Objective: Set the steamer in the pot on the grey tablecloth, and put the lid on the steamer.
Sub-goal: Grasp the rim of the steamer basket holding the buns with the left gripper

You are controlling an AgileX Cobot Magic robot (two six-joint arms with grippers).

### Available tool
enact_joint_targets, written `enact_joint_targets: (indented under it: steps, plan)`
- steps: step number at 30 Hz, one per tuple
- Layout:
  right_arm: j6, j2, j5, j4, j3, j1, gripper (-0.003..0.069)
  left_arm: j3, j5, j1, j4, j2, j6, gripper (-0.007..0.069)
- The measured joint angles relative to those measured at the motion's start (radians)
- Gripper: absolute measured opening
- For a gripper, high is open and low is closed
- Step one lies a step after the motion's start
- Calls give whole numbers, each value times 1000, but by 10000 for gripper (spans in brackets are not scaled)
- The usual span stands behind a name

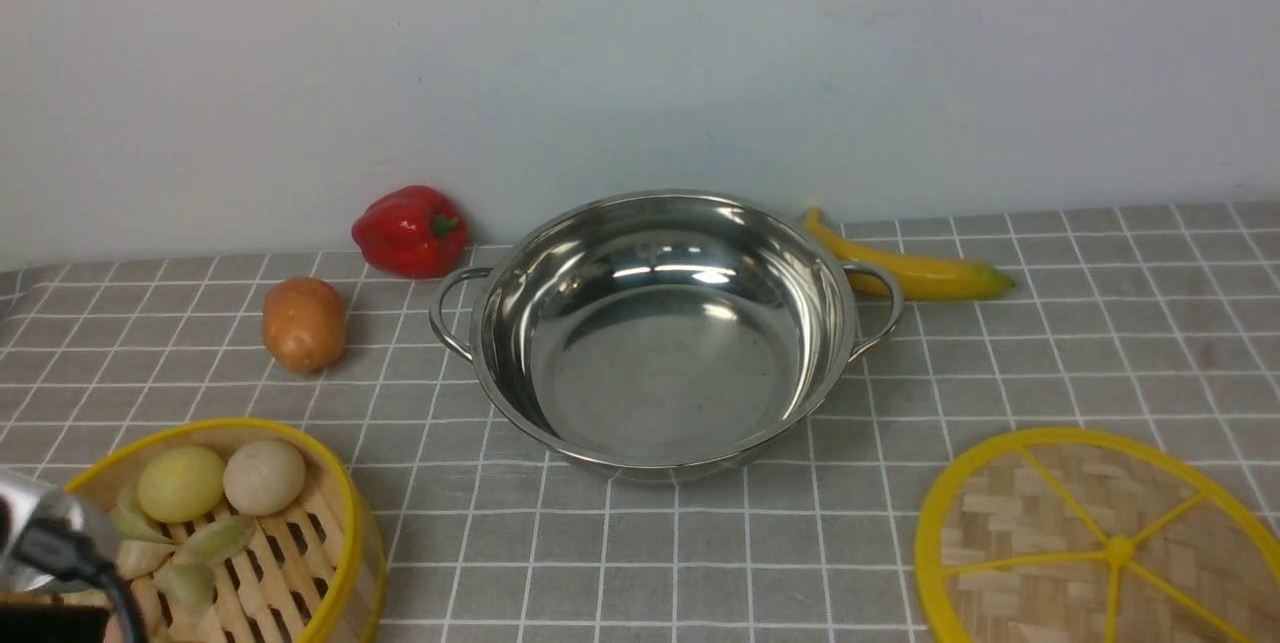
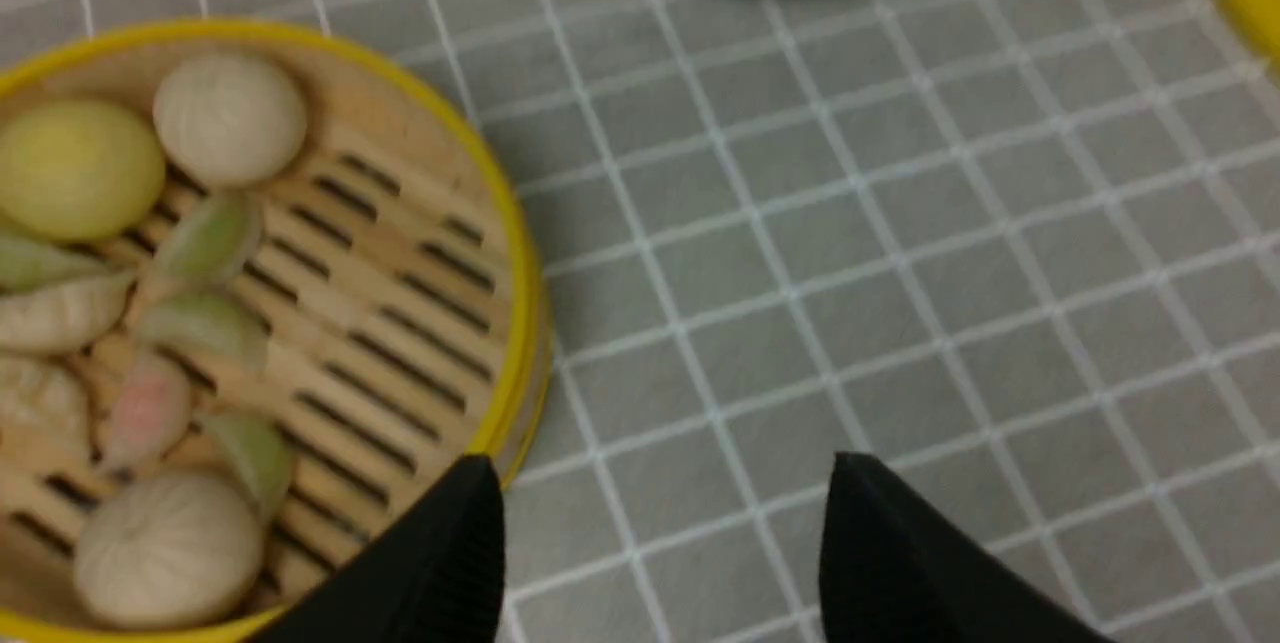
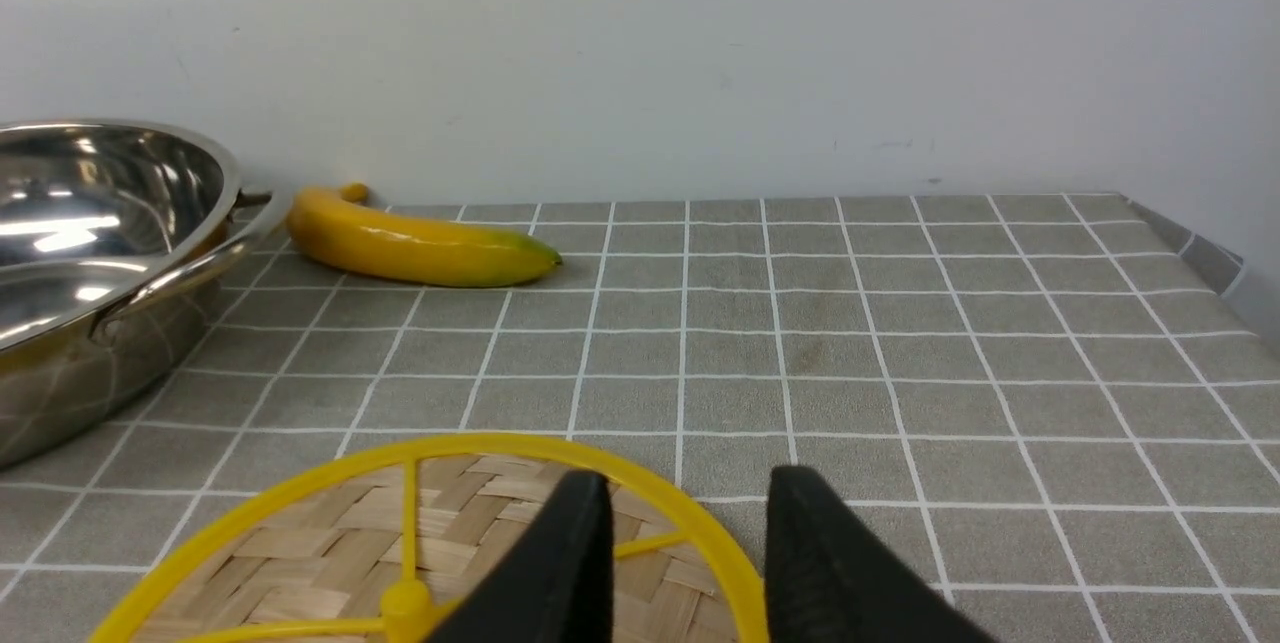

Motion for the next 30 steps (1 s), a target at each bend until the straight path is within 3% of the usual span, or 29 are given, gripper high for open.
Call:
enact_joint_targets:
  steps: [4,12,18,25,30]
  plan:
    - [0,0,0,0,0,0,242,-6,11,0,46,120,30,400]
    - [0,0,0,0,0,0,242,-6,-5,0,19,372,117,400]
    - [0,0,0,0,0,0,242,-8,-78,0,19,480,161,419]
    - [0,0,0,0,0,0,242,-8,-170,-47,24,611,323,473]
    - [0,0,0,0,0,0,242,-9,-210,-51,27,699,346,474]
